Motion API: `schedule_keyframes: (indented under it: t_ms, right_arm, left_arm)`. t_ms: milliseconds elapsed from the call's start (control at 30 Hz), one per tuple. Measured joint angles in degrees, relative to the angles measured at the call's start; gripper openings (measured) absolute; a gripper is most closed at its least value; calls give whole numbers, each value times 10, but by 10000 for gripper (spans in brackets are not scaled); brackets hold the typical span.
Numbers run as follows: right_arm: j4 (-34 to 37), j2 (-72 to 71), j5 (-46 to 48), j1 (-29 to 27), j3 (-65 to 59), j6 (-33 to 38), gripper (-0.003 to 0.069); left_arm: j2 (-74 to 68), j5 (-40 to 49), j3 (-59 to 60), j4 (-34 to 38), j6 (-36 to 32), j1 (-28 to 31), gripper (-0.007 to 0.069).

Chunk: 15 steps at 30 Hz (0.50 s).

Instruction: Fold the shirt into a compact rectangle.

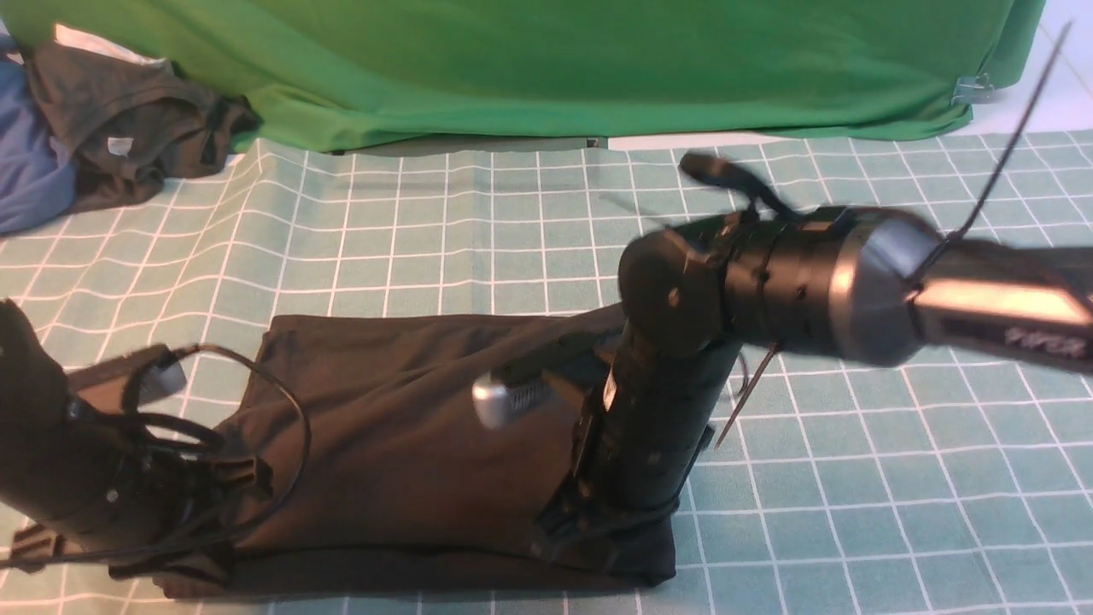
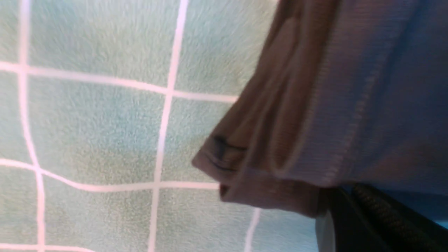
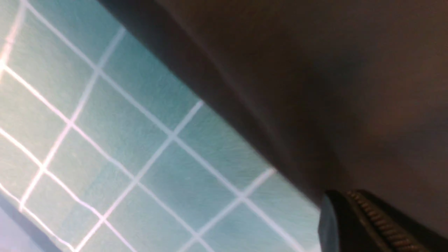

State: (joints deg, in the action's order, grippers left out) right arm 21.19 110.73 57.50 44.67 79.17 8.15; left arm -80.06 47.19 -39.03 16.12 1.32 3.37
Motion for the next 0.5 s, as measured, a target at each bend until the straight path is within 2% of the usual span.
schedule_keyframes:
  t_ms: [167, 267, 367, 400, 433, 500]
  right_arm:
    - [-10, -70, -18, -73, 29, 0, 22]
    - [-7, -83, -28, -124, 58, -1, 55]
    - [-7, -64, -27, -165, 95, -1, 162]
    - [-7, -44, -25, -180, 114, 0, 249]
    - [-7, -41, -25, -182, 114, 0, 260]
    - [-6, -3, -24, -194, 141, 0, 362]
  left_arm:
    - [71, 28, -41, -10, -2, 0, 12]
    - [128, 41, -58, -10, -2, 0, 12]
    - [175, 59, -60, 0, -2, 0, 12]
    - [196, 69, -60, 3, -4, 0, 12]
    - [202, 72, -60, 3, -5, 0, 12]
    - [230, 84, -60, 4, -7, 0, 12]
